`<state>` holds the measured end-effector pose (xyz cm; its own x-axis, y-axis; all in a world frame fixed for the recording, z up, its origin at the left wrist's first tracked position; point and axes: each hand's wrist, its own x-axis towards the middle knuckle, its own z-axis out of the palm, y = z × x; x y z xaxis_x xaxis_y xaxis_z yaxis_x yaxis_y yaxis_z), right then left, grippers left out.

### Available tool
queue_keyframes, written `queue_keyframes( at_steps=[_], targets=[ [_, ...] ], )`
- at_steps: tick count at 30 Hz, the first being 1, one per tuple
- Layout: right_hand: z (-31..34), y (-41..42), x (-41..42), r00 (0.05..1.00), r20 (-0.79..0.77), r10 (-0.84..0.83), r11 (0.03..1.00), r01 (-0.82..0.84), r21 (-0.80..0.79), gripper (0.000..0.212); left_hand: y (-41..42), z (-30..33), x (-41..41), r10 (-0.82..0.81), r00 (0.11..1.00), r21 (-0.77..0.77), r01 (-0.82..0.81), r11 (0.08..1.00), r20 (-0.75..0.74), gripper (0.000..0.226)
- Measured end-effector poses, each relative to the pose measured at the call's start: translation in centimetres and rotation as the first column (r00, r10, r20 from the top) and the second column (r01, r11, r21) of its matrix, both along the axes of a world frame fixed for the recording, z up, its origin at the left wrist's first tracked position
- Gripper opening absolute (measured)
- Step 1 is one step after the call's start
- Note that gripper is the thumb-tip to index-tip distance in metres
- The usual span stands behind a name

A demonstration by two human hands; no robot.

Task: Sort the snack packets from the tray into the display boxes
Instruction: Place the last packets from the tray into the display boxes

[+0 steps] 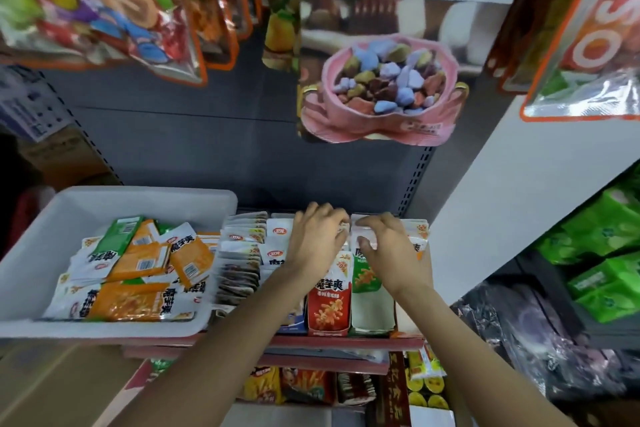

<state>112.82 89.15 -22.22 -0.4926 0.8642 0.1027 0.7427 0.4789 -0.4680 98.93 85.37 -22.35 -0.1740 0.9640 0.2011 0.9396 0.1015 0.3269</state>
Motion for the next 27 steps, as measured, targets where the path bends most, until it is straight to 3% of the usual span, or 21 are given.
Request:
queue_keyframes(
  at_steps=[5,9,15,19,23,27],
  targets=[
    [0.8,-2.8,-6.8,0.968,-0.028,0.250,0.968,-0.250,0.014,0.034,-4.6,0.6,-5.8,0.114,0.973,0.181,-0.151,0.972,0.199,0.017],
    [1.5,-5.7,-13.9,0.940,-0.013,0.340,0.940,-0.340,0.018,0.038,-9.4,0.0,-12.9,0.240,0.943,0.248,-0.295,0.923,0.230,0.016],
    [-0.3,-10.4,-24.7,0.888,0.048,0.457,0.887,-0.451,-0.100,0.039,-15.8,-2.3,-24.6,0.417,0.869,0.067,-0.449,0.891,0.267,0.018],
    [-3.8,-12.8,-31.1,0.859,0.129,0.496,0.851,-0.451,-0.267,0.042,-18.8,-5.1,-30.7,0.515,0.847,-0.206,-0.484,0.850,0.131,0.028],
    [-6.4,-14.3,-34.8,0.815,0.217,0.537,0.812,-0.431,-0.392,0.054,-20.1,-8.0,-35.3,0.395,0.910,-0.440,-0.307,0.844,0.123,0.055],
    [-7.9,-14.5,-35.9,0.800,0.289,0.526,0.807,-0.362,-0.468,0.068,-20.7,-8.6,-36.2,0.266,0.962,-0.448,-0.214,0.868,0.056,0.065]
  ],
)
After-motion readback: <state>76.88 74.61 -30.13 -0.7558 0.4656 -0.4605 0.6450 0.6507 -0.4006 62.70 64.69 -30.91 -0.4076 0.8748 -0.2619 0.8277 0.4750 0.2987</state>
